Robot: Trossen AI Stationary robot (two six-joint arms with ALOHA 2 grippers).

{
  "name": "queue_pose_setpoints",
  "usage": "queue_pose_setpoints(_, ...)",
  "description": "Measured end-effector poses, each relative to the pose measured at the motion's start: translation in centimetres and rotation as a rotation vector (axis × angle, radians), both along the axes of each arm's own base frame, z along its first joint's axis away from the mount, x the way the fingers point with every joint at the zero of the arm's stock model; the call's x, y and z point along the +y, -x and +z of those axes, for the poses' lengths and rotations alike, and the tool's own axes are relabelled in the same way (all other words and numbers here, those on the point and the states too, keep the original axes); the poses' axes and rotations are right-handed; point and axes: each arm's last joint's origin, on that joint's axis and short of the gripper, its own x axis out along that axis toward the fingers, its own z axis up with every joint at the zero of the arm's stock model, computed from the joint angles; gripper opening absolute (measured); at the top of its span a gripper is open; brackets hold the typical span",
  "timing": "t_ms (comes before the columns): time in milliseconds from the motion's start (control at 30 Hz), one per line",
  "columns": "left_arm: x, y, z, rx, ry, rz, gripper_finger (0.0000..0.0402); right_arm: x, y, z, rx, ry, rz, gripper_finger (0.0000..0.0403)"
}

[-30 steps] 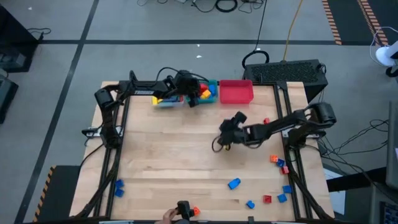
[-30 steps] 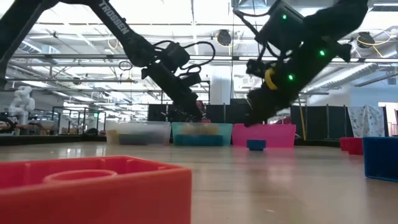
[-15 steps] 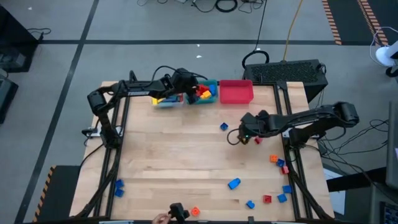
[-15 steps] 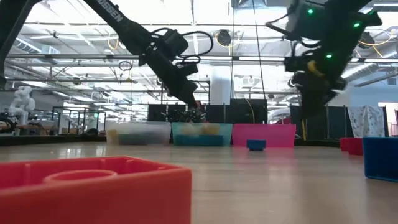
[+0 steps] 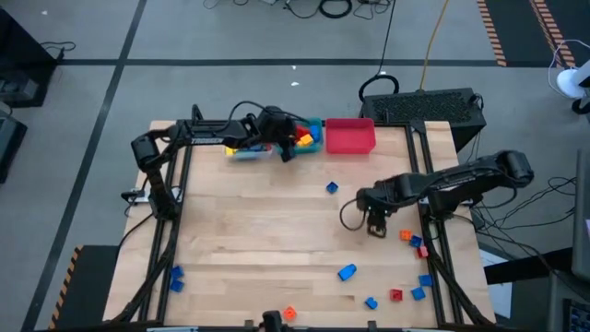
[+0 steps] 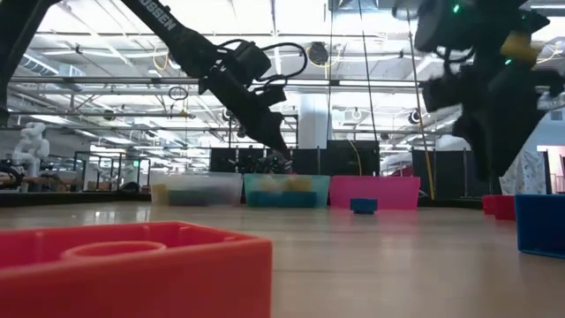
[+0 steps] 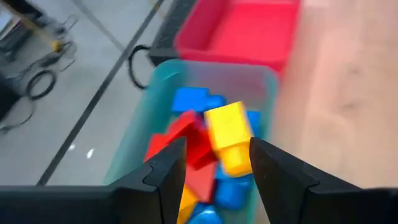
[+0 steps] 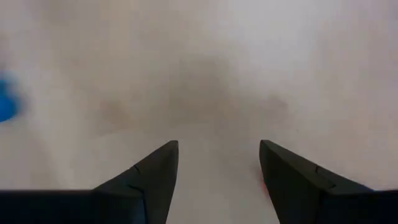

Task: Sort blocks by size
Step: Put the blue 1 stud game piece into the green bin

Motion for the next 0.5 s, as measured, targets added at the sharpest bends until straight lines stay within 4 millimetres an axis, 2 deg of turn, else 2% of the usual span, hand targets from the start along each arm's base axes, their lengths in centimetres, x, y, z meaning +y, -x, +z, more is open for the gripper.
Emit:
queue_pose_setpoints(133, -1.4, -0.7, 0.5, -0.017, -0.009, -0.059, 0.0177, 2.6, -0.9, 0.3, -0.142, 0.005, 0.282, 0.021)
queue_pose_setpoints(267, -3.8, -2.1, 1.4, -0.032, -0.016, -0.13, 0.0177, 5.7, -1.9, 0.2, -0.283, 0.008, 0.482, 0.021)
queue_pose_setpoints(400, -7.2, -3.4, 1.9, 0.0, -0.024, -0.173, 0.0177, 8.3, -2.6, -1.0, -0.324, 0.001, 0.571, 0.021)
queue_pose_setpoints(500, -10.1, -3.6, 1.6, 0.077, -0.011, -0.16, 0.0177, 9.6, -2.8, -2.3, -0.308, 0.015, 0.601, 0.021)
